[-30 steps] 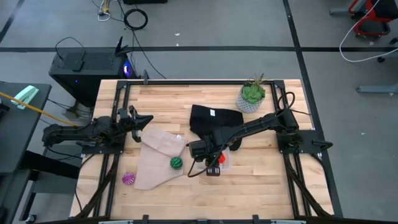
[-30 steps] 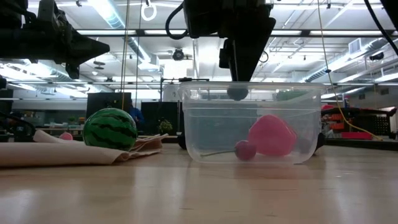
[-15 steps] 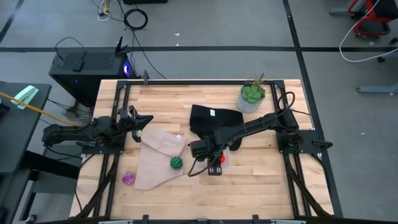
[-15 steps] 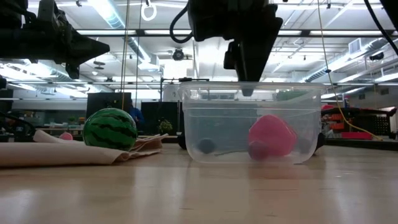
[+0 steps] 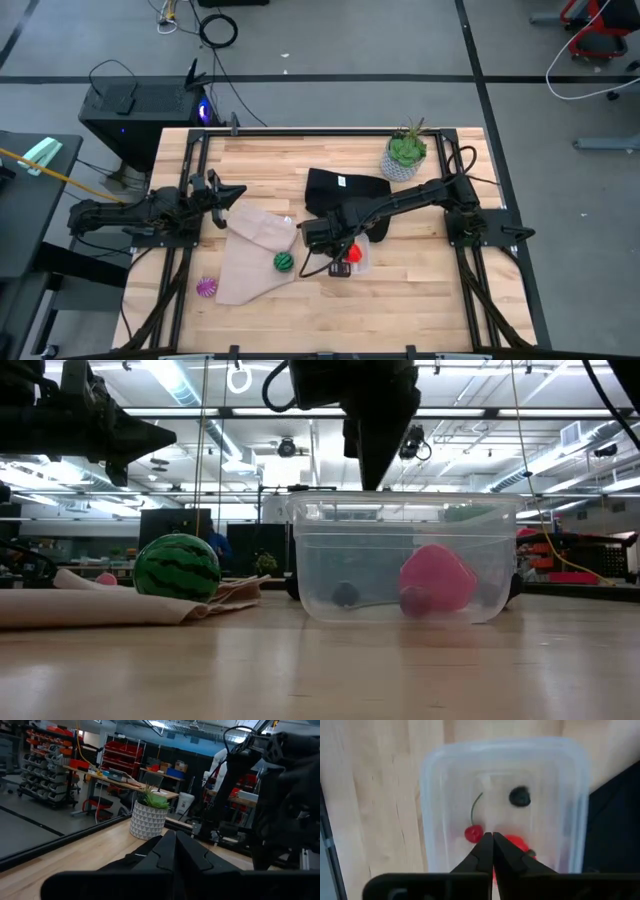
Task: Pick and placing Produce into tupperware
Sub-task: Put the peach into the transparent bin
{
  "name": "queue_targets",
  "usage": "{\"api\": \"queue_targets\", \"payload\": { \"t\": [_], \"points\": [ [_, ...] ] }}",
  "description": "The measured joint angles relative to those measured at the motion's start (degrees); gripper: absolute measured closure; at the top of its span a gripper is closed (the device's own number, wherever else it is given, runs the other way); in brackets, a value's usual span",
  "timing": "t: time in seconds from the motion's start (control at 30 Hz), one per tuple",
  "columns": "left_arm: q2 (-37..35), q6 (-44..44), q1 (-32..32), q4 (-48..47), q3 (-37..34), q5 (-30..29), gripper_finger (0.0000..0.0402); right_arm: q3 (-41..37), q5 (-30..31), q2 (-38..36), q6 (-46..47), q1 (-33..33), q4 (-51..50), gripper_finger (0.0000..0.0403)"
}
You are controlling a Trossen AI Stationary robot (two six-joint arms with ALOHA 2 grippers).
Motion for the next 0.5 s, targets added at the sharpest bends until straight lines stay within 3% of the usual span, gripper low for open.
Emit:
{"api": "queue_targets", "payload": {
  "t": [0.17, 0.3, 0.5],
  "points": [
    [0.0, 0.8, 0.0, 1.0, 0.7, 0.0, 0.0377, 2.2, 2.6, 0.0, -0.8, -1.2, 0.0, 0.0398],
    [0.0, 3.3, 0.0, -2.4, 6.4, 0.0, 0.0384, 3.3, 4.1, -0.1, -0.6, -3.2, 0.1, 0.0394],
    [3.9, 0.7, 2.3, -31.4, 25.6, -4.8, 0.0386, 3.4, 4.3, -0.1, -1.0, -6.4, 2.2, 0.0399]
  ]
}}
